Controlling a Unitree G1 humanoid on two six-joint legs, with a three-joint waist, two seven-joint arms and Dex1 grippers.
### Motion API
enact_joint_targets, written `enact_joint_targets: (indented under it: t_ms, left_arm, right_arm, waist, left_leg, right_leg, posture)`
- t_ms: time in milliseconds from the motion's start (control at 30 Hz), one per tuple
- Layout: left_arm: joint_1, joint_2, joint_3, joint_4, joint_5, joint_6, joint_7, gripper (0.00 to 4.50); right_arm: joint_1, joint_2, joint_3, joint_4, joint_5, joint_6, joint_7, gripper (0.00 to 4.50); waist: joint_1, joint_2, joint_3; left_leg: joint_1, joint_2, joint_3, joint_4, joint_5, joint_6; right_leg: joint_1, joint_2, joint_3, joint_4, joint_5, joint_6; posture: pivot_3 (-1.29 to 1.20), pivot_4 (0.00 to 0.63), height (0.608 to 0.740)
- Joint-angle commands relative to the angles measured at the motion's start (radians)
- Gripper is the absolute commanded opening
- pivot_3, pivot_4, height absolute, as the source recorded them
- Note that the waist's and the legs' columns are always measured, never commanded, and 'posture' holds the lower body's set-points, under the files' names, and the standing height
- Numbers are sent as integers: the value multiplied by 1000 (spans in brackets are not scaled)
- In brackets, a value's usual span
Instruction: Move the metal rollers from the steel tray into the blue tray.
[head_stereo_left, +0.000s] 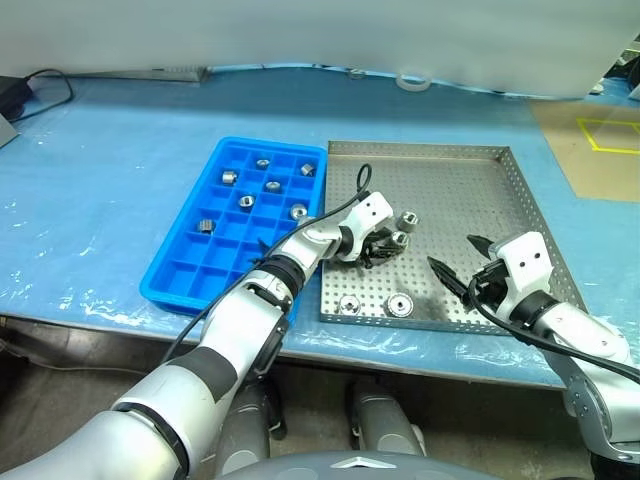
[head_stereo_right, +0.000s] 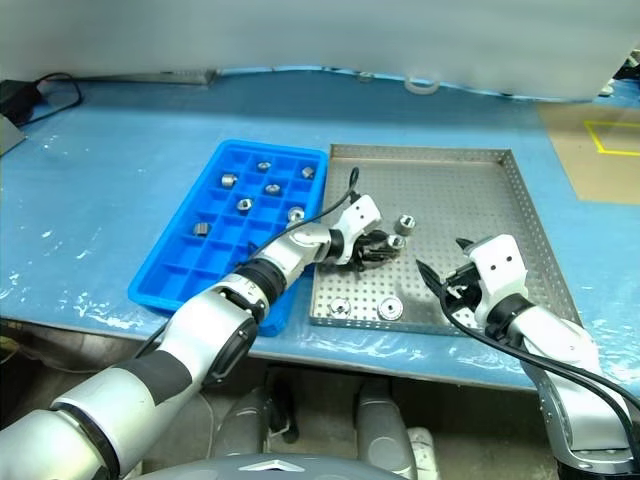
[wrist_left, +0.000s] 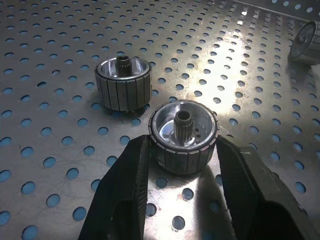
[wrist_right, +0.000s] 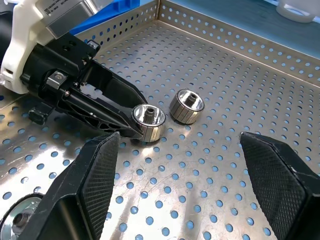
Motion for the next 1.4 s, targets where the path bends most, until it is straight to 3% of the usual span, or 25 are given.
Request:
enact_joint_targets:
  t_ms: [33,333,633,900,1033,1200,1400]
  left_arm:
    - [8,-119,14,-7,-10,-10,-4,1680]
    - [-15,-74,58,-46,-55,-9,-14,1680]
    - [0,63,145,-344,-187,130,-167,1680]
    - [158,249,145,-804,-240,377,-150,1680]
    - [277,389,176,-1012,-262,463,-135,1680]
    - [468,499,260,-1267,-335,516,-92,1680]
    - [658,592,332,-1421,-335,492,-7,1680]
  right_arm:
    - [-14,4,-2,-28,-8,-20,-6,4035]
    - [-34,9,12,-22,-6,-16,-4,4035]
    - [-103,8,12,-33,28,-5,12,4035]
    - [-149,-2,59,63,9,-50,67,4035]
    - [-204,-4,92,117,-1,-76,97,4035]
    - [-313,5,151,155,18,-72,142,4035]
    - [-436,6,230,268,3,-104,220,4035]
  waist:
    - [0,0,0]
    - [0,0,0]
    - [6,0,0]
    - [14,1,0]
    - [19,1,0]
    - [37,1,1]
    - [86,1,1]
  left_leg:
    - [0,0,0,0,0,0]
    - [0,0,0,0,0,0]
    - [-2,0,0,0,-1,1]
    - [-2,0,0,-1,-1,1]
    - [-2,0,0,-1,-1,1]
    - [-1,1,0,-2,0,0]
    - [-1,1,0,-2,0,-3]
  right_leg:
    - [0,0,0,0,0,0]
    - [0,0,0,-1,0,0]
    - [-1,-1,0,-1,0,0]
    - [-1,0,-1,-1,0,0]
    - [-1,0,0,-1,1,-1]
    - [-2,0,-1,0,1,-1]
    - [-2,0,-1,2,1,-1]
  posture:
    - [-569,150,740]
    - [-555,150,740]
    - [-510,150,740]
    - [-430,150,740]
    - [-376,150,740]
    - [-283,150,740]
    - [-172,150,740]
